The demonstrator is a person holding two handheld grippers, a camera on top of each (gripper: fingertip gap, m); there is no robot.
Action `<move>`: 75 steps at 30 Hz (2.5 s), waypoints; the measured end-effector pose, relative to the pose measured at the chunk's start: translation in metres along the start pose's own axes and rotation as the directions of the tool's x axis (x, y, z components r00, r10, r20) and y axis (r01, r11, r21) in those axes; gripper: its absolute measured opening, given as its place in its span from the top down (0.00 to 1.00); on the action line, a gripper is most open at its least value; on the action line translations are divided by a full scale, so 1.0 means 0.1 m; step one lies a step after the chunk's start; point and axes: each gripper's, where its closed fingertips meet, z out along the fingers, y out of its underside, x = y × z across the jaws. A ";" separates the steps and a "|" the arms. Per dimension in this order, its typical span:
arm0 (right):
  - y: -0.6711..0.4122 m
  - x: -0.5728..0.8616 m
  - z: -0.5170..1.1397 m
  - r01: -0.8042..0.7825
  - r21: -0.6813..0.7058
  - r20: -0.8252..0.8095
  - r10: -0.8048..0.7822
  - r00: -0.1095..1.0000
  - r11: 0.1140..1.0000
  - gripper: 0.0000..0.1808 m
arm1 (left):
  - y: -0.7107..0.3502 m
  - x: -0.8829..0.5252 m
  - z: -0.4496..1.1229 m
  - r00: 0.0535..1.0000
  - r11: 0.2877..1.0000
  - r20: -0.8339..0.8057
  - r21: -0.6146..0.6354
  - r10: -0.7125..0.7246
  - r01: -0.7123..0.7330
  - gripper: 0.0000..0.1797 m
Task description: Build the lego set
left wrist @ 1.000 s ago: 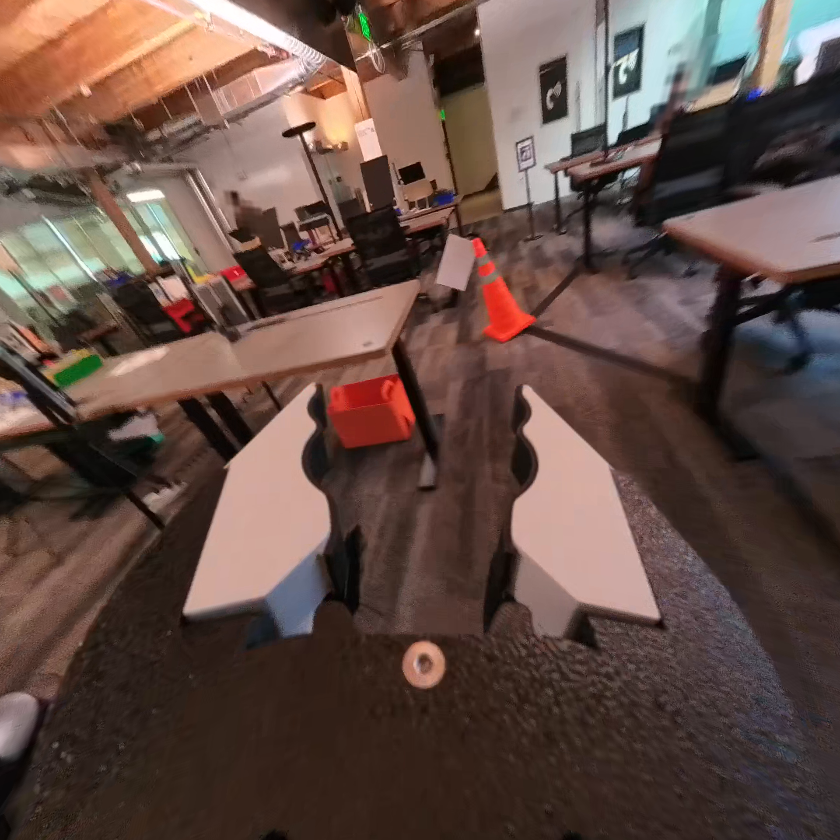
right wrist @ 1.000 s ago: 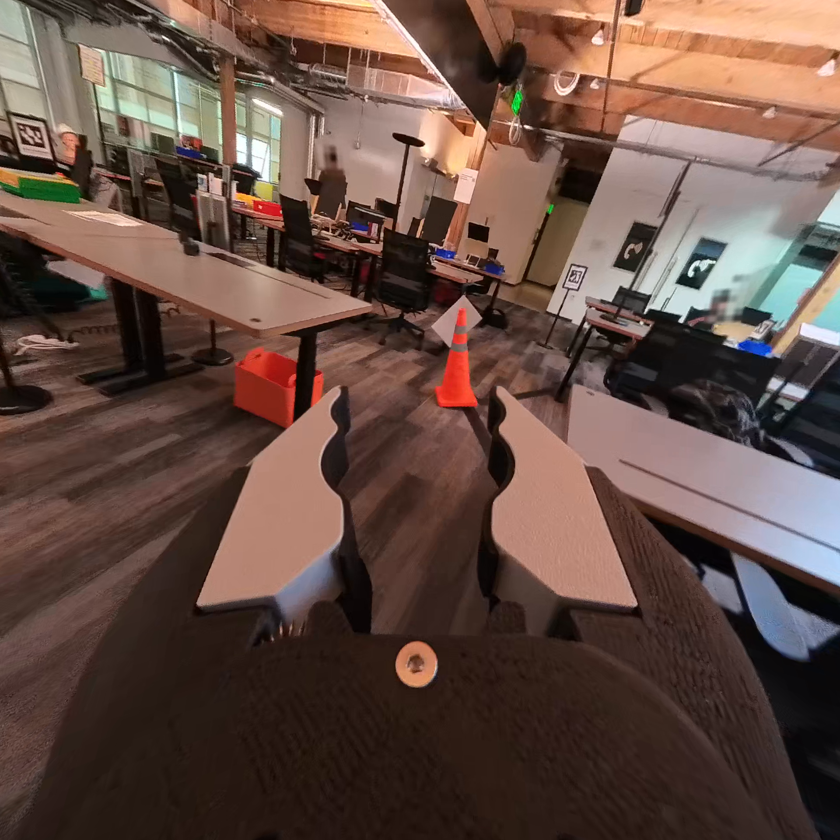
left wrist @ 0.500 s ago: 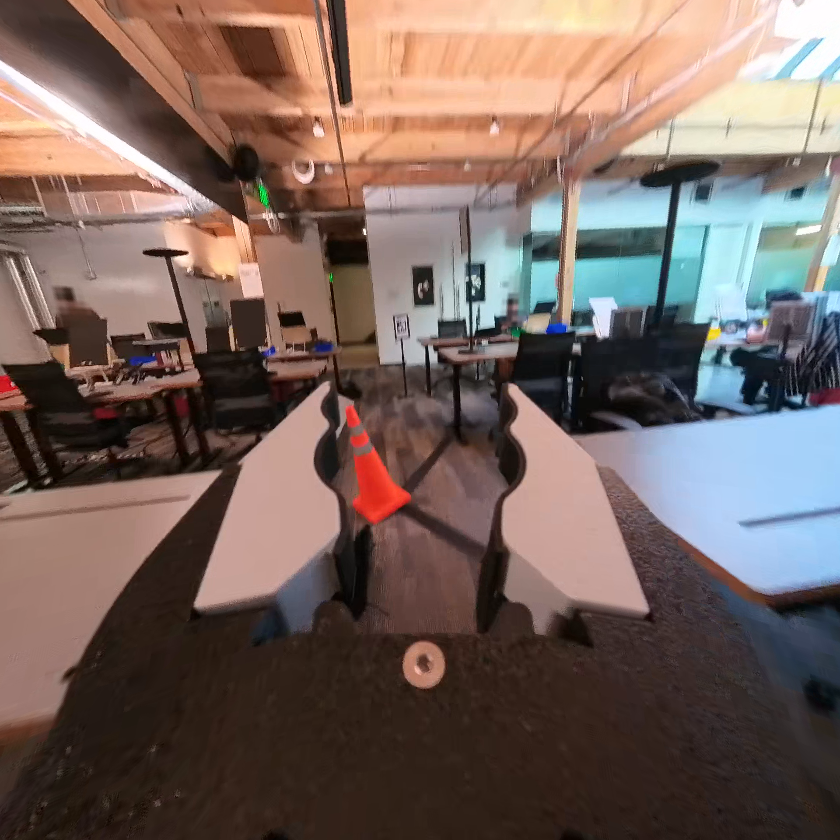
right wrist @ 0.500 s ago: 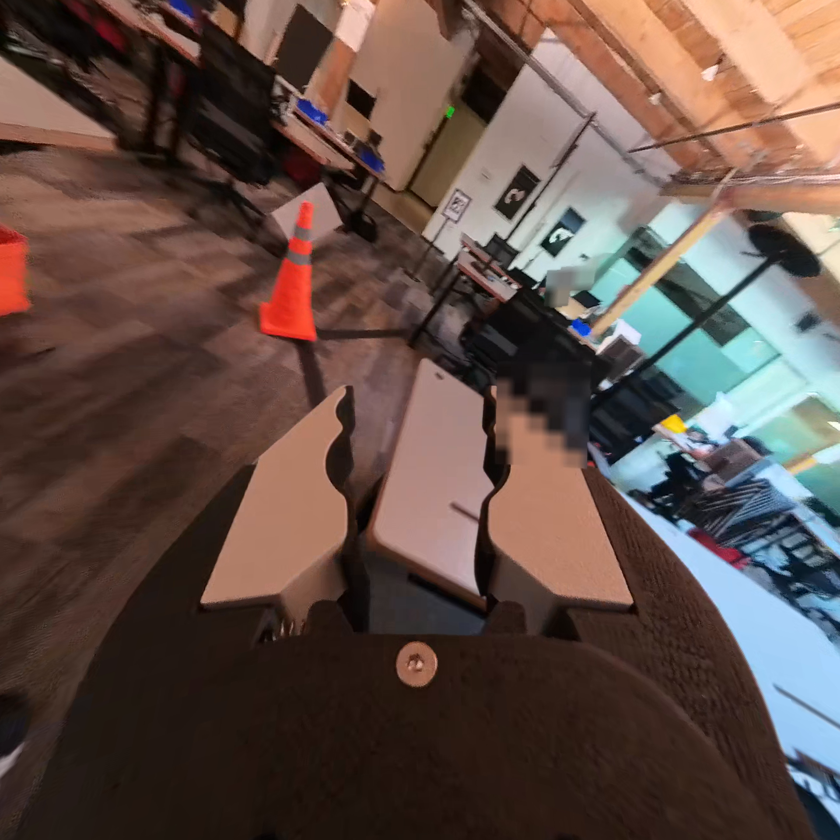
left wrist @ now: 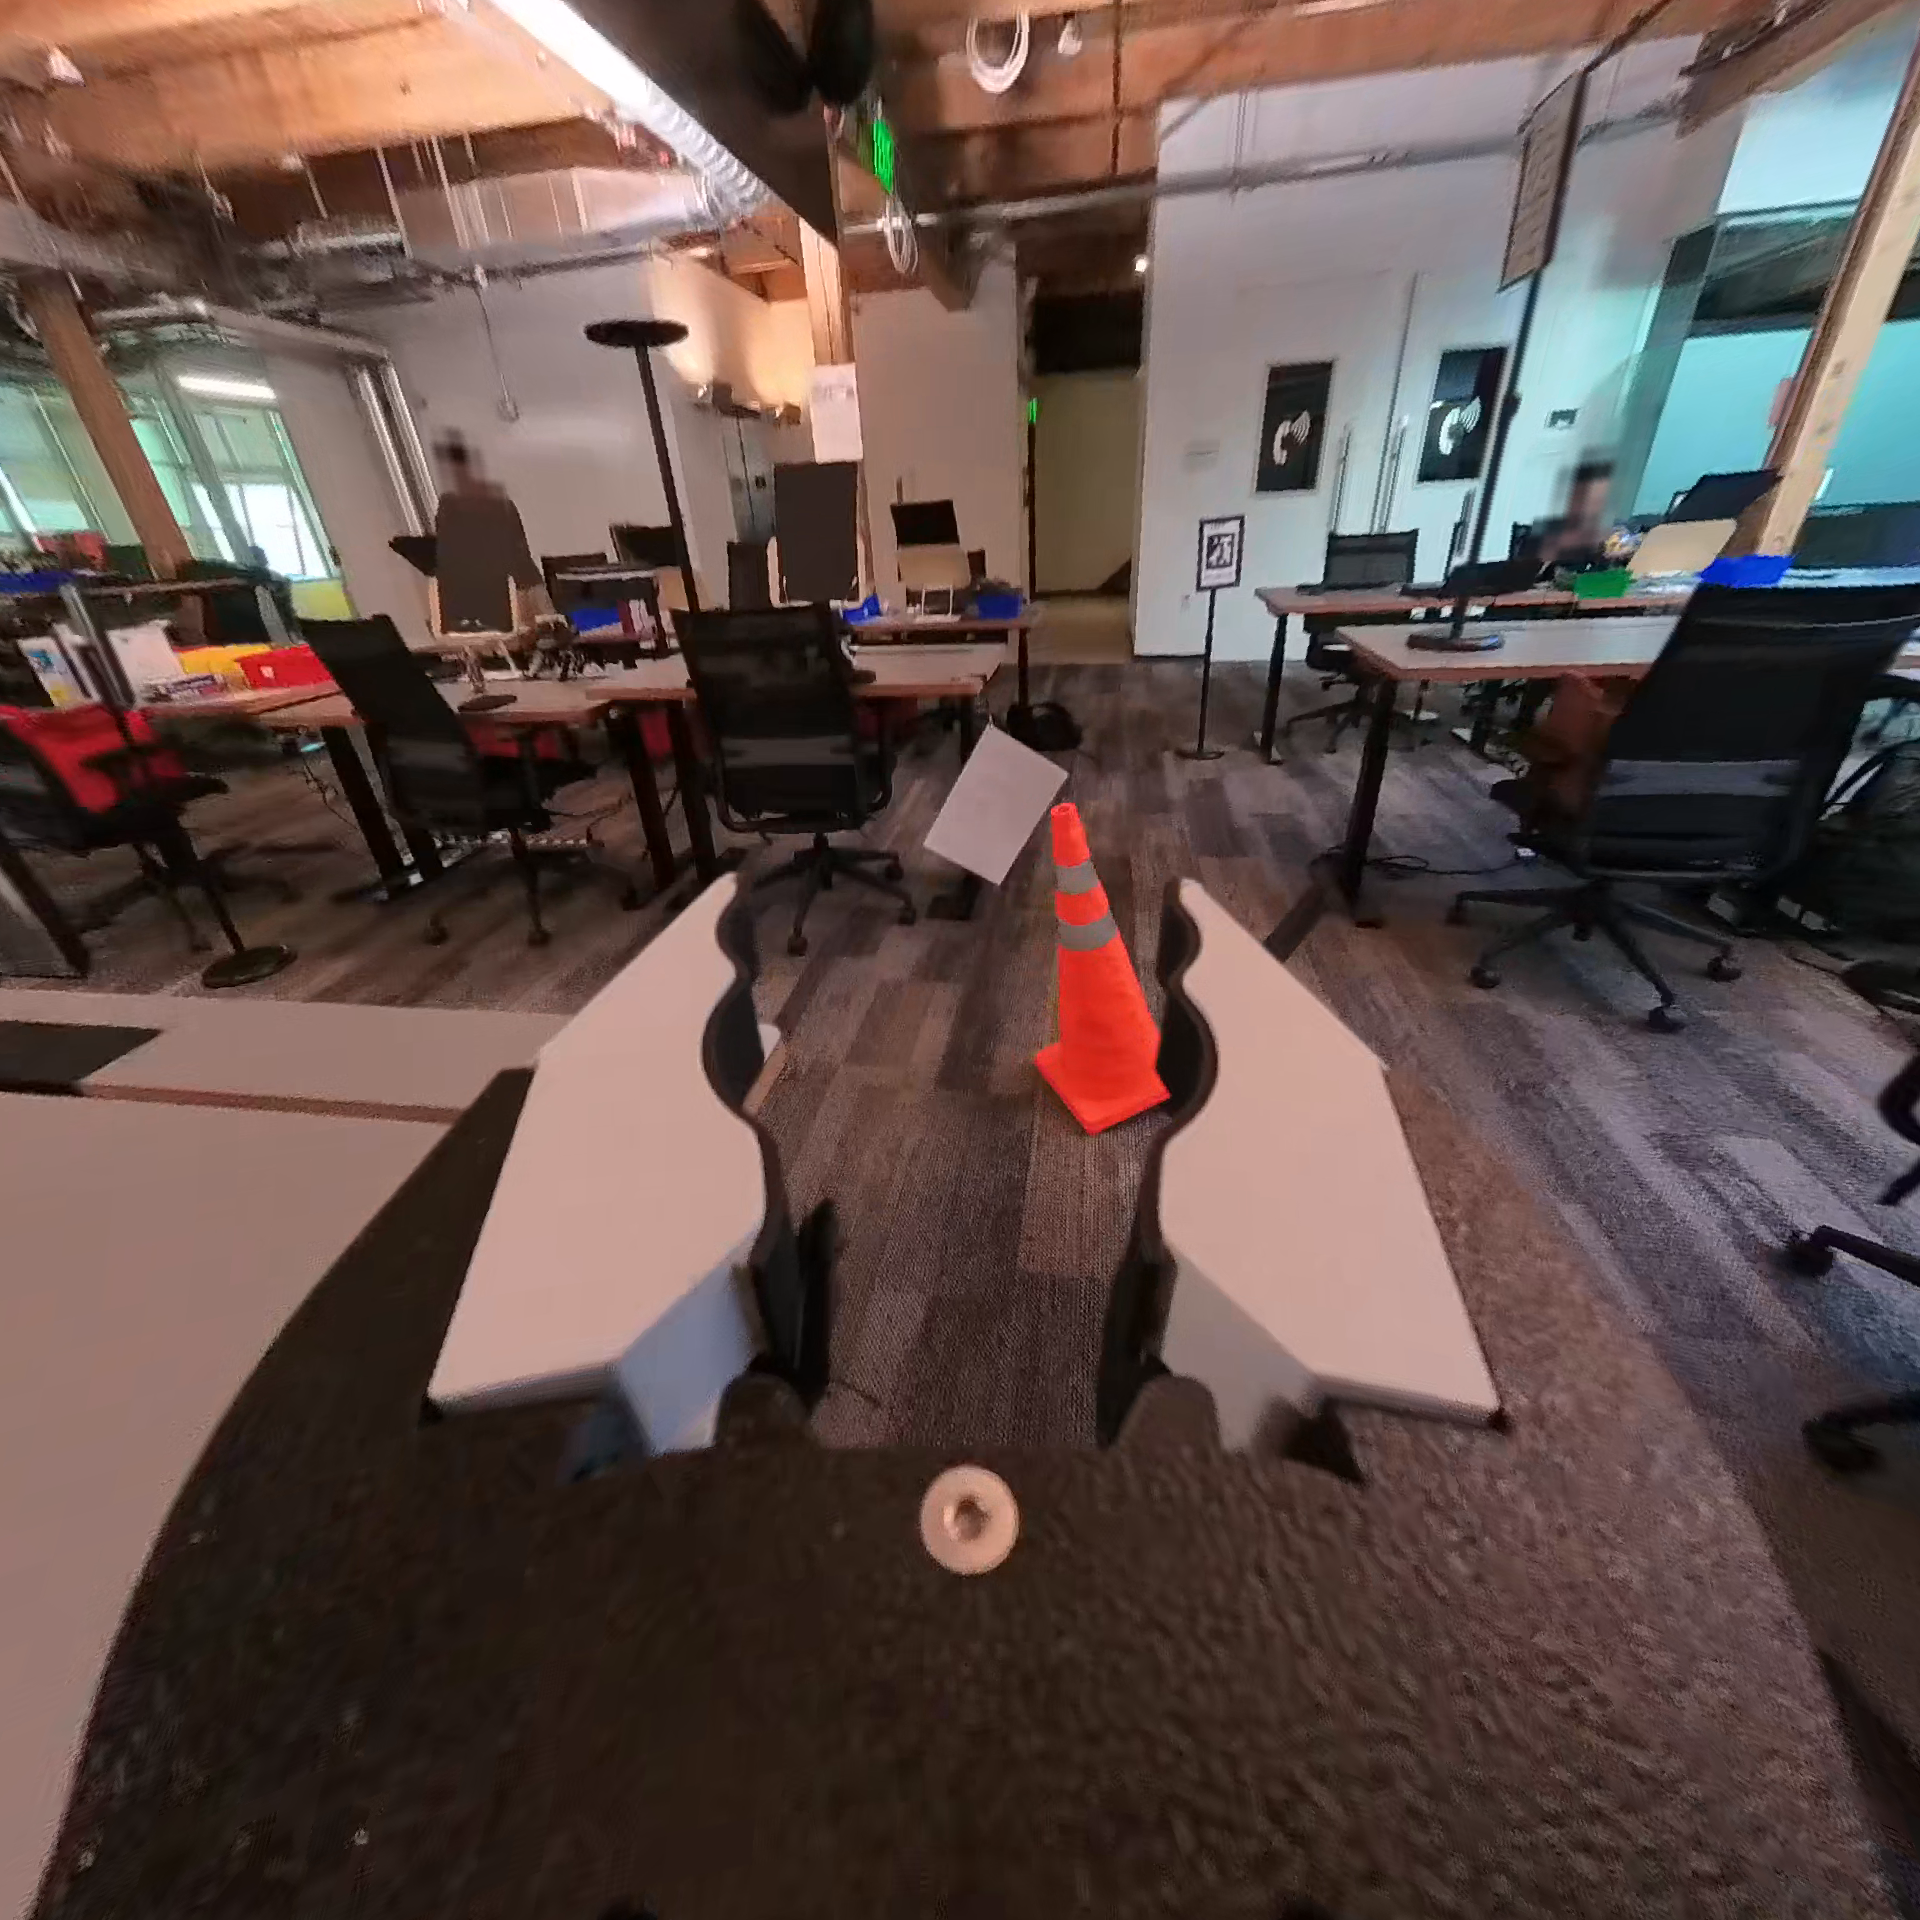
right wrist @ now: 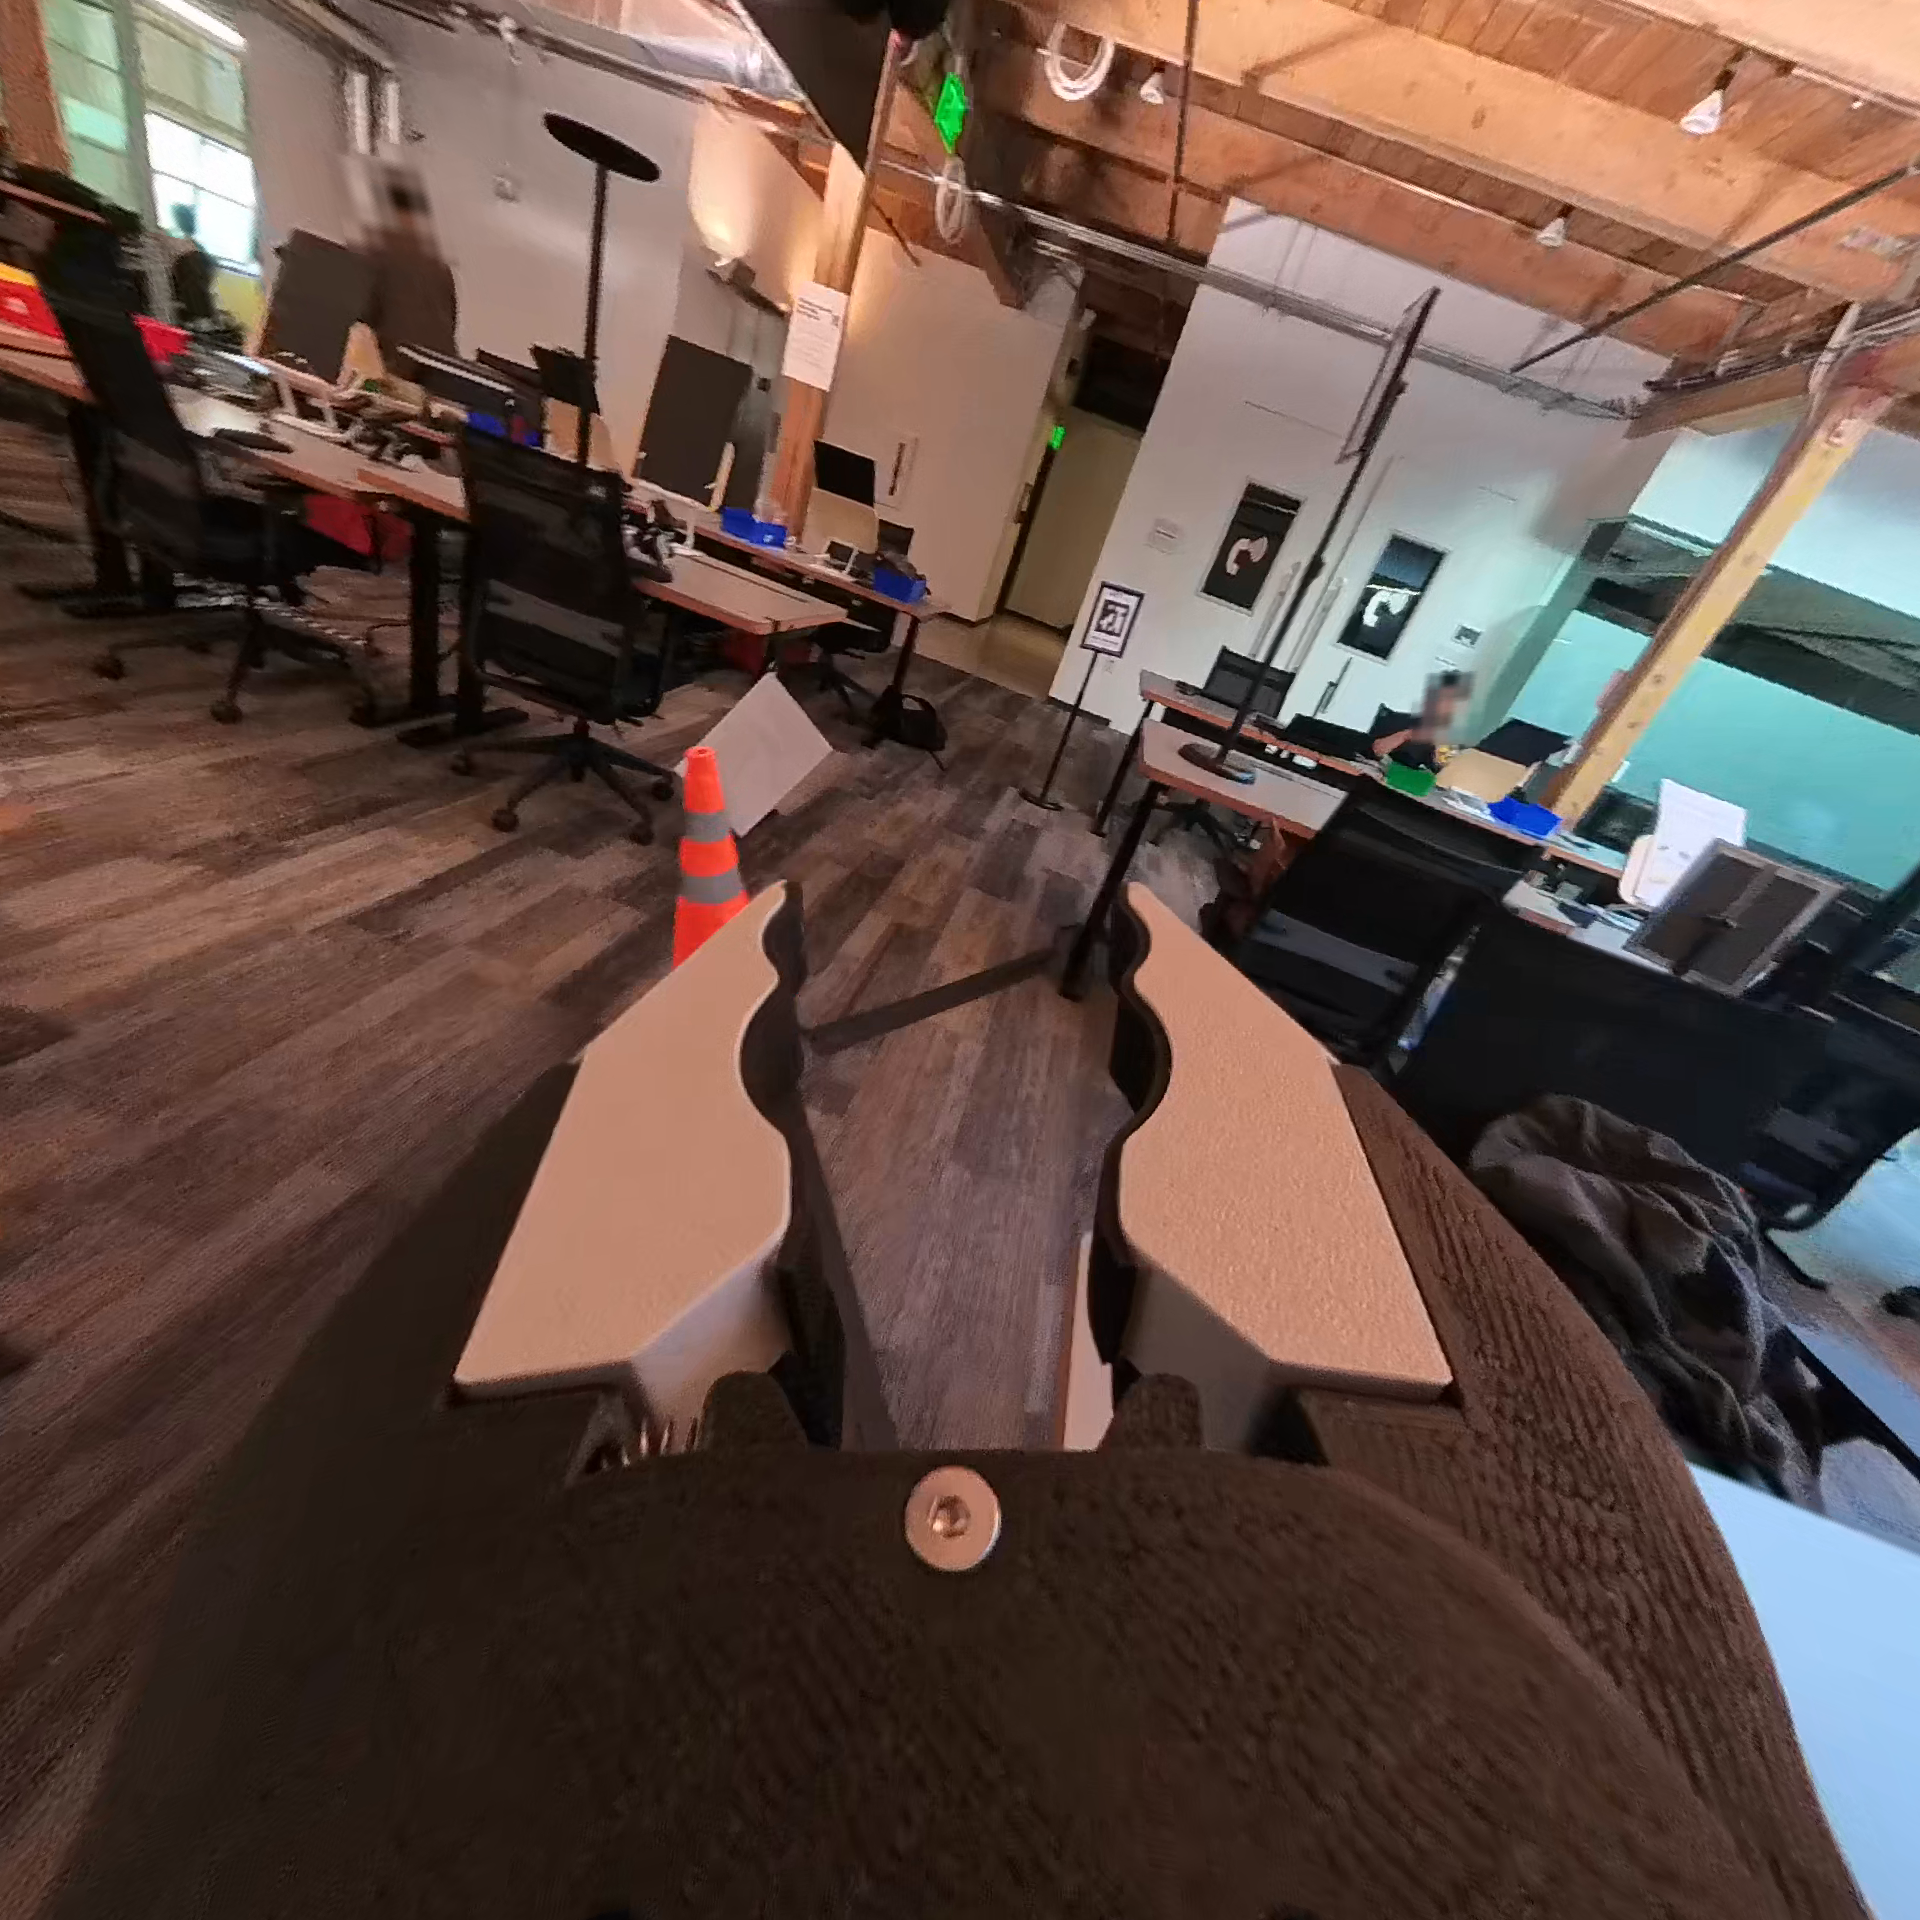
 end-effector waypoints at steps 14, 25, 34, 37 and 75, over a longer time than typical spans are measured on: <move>0.83 1.97 2.96 -0.046 -0.125 -0.334 0.002 0.943 0.991 0.70 | 0.09 2.69 5.29 0.883 0.994 -0.460 0.097 0.089 -0.049 0.65; 1.52 3.46 5.91 -0.079 -0.118 -0.354 0.033 0.935 0.990 0.71 | 0.19 4.37 8.38 0.850 0.993 -0.523 0.115 0.067 -0.007 0.69; 2.08 4.31 7.94 -0.026 -0.130 -0.406 -0.029 0.913 0.991 0.70 | 0.66 5.38 10.69 0.808 0.991 -0.584 0.131 0.079 -0.002 0.72; 2.26 4.87 8.48 -0.056 -0.149 -0.501 -0.027 0.865 0.987 0.72 | 0.54 5.94 11.55 0.789 0.971 -0.600 0.238 0.134 0.015 0.78; 5.23 12.66 8.67 -0.261 -0.255 -0.940 -0.175 0.294 0.931 1.00 | 0.09 18.46 11.99 -0.718 0.979 -0.692 -0.078 0.083 0.188 1.00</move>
